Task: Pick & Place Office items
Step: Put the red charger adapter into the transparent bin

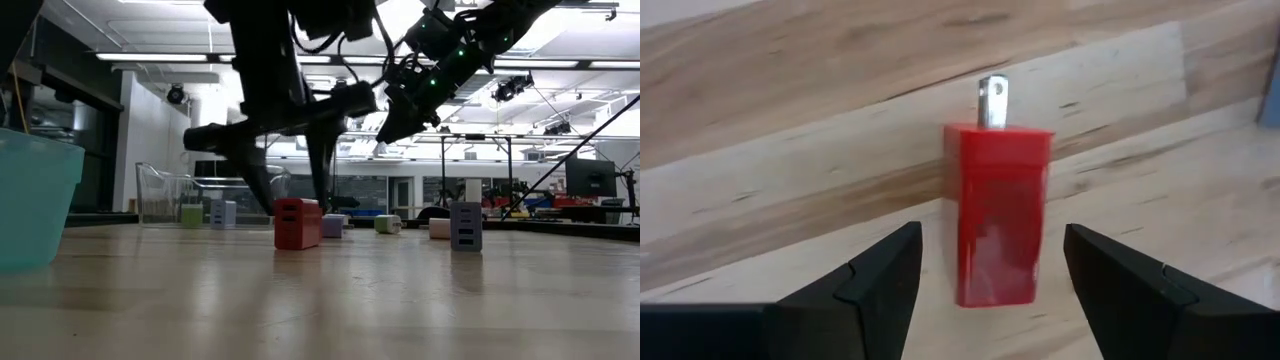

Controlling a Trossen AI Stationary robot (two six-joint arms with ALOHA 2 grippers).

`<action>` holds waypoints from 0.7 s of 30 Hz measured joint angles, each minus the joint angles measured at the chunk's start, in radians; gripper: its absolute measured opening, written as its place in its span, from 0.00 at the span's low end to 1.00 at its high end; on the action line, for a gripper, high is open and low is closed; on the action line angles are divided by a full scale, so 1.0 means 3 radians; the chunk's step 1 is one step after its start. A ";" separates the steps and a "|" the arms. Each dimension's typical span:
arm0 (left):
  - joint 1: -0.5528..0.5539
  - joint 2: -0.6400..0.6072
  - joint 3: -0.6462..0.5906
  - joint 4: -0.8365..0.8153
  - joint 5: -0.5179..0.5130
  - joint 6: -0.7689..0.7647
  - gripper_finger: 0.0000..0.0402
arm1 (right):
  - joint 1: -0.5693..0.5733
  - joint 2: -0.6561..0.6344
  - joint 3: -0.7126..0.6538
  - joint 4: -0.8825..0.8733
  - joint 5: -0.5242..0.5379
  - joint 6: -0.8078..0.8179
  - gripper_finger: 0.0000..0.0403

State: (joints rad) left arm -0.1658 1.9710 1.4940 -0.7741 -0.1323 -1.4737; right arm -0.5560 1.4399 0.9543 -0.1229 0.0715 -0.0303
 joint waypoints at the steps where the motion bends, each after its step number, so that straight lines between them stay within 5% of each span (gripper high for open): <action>1: 0.0000 0.0020 0.0000 0.0030 -0.0001 -0.0002 0.59 | -0.0001 0.0000 0.0000 0.0002 0.0000 0.0000 0.45; 21: 0.0025 0.0054 0.0000 0.0054 0.0018 -0.0003 0.56 | -0.0001 0.0000 0.0000 0.0028 0.0000 0.0000 0.45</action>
State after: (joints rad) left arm -0.1581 1.9873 1.4940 -0.7578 -0.1268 -1.4746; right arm -0.5564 1.4399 0.9543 -0.1146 0.0715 -0.0303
